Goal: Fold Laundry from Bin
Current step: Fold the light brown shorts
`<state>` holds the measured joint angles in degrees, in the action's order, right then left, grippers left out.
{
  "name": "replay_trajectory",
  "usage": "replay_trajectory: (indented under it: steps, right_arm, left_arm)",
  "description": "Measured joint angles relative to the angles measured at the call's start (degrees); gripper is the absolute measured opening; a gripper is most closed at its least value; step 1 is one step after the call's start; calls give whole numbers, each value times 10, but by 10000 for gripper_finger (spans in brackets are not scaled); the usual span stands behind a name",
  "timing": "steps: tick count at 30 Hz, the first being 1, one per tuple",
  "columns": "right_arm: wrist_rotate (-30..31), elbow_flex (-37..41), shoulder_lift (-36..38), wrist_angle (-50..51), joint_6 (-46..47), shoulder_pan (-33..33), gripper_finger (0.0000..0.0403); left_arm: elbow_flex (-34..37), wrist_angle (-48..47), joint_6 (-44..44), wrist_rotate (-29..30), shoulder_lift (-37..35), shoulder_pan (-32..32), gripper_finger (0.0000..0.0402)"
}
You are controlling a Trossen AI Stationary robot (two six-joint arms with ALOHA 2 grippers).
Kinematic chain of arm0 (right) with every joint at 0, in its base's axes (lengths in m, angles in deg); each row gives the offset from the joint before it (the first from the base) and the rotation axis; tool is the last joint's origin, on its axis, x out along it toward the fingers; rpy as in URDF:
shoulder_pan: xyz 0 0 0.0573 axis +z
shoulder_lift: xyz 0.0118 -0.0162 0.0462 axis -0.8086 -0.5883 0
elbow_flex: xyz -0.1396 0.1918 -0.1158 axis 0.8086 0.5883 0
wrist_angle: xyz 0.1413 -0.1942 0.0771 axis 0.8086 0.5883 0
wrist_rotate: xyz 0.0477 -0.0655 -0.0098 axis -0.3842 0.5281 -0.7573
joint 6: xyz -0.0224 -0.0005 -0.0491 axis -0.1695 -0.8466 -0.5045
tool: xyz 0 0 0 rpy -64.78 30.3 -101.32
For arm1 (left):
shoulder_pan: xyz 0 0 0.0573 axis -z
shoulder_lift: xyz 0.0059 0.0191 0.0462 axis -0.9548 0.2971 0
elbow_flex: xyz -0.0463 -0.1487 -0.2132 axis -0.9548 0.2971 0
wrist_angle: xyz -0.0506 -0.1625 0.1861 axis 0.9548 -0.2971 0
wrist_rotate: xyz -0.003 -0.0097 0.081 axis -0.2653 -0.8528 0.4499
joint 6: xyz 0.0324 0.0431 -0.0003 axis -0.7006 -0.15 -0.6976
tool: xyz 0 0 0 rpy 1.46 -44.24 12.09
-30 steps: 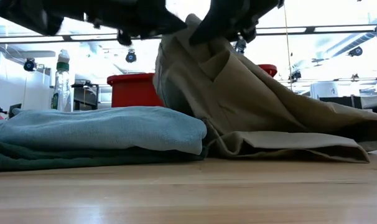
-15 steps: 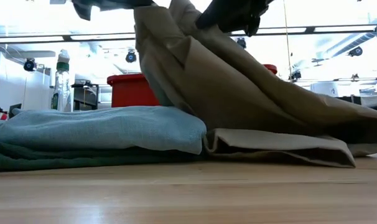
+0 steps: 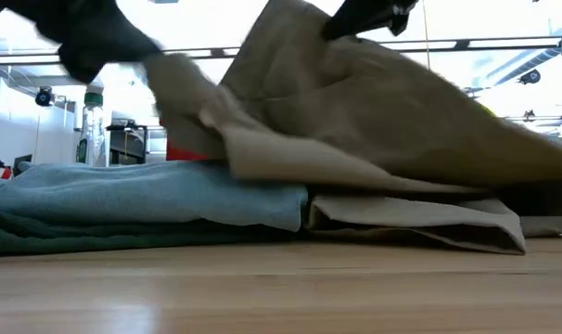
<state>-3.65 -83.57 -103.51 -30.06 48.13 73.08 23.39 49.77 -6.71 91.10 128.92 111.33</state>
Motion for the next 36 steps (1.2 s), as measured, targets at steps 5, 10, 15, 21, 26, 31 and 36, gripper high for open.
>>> replay_trajectory:
  steps: [5, 10, 15, 21, 26, 31, 36]
  right_arm:
    - [24, 0, 49, 30, 5, 0, 9]
    - [24, 0, 65, 38, 0, 0, 9]
    - [61, 0, 66, 63, 2, 0, 9]
    - [62, 0, 66, 113, 42, 0, 9]
    - [38, 0, 70, 242, 138, 0, 8]
    - [-1, 5, 66, 351, 249, 0, 8]
    - [-14, 33, 65, 356, 271, 0, 8]
  left_arm:
    - [0, -157, 152, -38, -22, 1, 0]
    - [0, -195, 172, -83, -19, 1, 6]
    - [-1, -199, 182, -85, -17, 1, 30]
    - [-1, -217, 197, -93, -18, 1, 54]
    - [-2, -242, 198, -130, -22, 1, 70]
    - [-2, -250, 195, -129, -24, 1, 73]
    - [-2, -250, 206, -114, -24, 1, 74]
